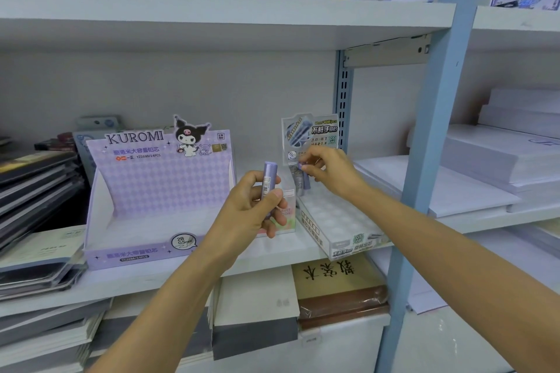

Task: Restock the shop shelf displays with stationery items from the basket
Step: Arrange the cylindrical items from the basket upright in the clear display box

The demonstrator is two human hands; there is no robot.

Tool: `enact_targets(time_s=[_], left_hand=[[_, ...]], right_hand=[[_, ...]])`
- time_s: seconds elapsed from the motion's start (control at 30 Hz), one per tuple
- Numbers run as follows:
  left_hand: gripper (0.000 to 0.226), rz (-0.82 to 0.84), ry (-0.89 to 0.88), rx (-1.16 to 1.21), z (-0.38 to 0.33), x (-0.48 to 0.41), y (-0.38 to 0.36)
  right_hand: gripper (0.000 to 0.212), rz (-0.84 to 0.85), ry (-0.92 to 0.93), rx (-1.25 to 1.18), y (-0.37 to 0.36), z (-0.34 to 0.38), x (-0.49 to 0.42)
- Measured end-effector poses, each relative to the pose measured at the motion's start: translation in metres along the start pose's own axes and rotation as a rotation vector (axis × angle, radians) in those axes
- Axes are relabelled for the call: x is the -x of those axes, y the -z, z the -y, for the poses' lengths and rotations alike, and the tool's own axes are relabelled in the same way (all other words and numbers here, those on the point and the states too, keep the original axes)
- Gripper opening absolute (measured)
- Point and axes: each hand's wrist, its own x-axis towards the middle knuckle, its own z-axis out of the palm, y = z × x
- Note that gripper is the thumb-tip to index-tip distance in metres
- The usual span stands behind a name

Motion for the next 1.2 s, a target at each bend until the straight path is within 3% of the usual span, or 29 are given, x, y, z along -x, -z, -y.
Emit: enact_targets(time_s=[0.37, 0.47, 0.53, 0.6, 0.67, 0.73, 0.83, 0.93, 1.1, 1.2], left_hand=[[0.017, -0.020, 0.008, -0.015, -0.005, 0.006, 0.004], [0.017, -0.022, 0.009, -0.005, -0.007, 0.006, 0.004], [0.016, -0.019, 0.007, 0.000, -0.008, 0.007, 0.003], [0.016, -0.017, 0.005, -0.003, -0.009, 0.007, 0.003], [0.017, -0.011, 0.003, -0.009, -0.009, 0.007, 0.003], [0.017, 0.003, 0.002, -0.009, -0.009, 0.006, 0.002], [0.017, 0.049, -0.008, -0.015, -0.010, 0.006, -0.001], [0.018, 0.085, -0.022, -0.016, -0.009, 0.005, -0.004], [0.030, -0.028, -0.048, 0.077, -0.007, 0.005, -0.004], [0.022, -0.150, -0.111, 0.139, -0.007, 0.003, -0.002]], right_hand=[[0.014, -0.075, -0.095, -0.081, 0.003, -0.001, 0.001], [0.021, -0.043, -0.182, -0.117, 0.001, -0.003, 0.001], [0.016, 0.006, -0.233, -0.126, 0.000, -0.003, 0.003], [0.009, 0.037, -0.196, -0.014, 0.003, -0.001, 0.005], [0.020, -0.044, -0.114, 0.070, 0.012, 0.008, 0.008], [0.027, -0.094, -0.023, -0.109, 0.027, 0.025, 0.013], [0.032, 0.179, 0.118, -0.460, 0.044, 0.052, 0.026], [0.028, 0.358, 0.207, -0.485, 0.046, 0.068, 0.036], [0.017, 0.118, 0.041, -0.728, 0.046, 0.063, 0.044], [0.021, 0.154, -0.020, -0.775, 0.040, 0.059, 0.054]])
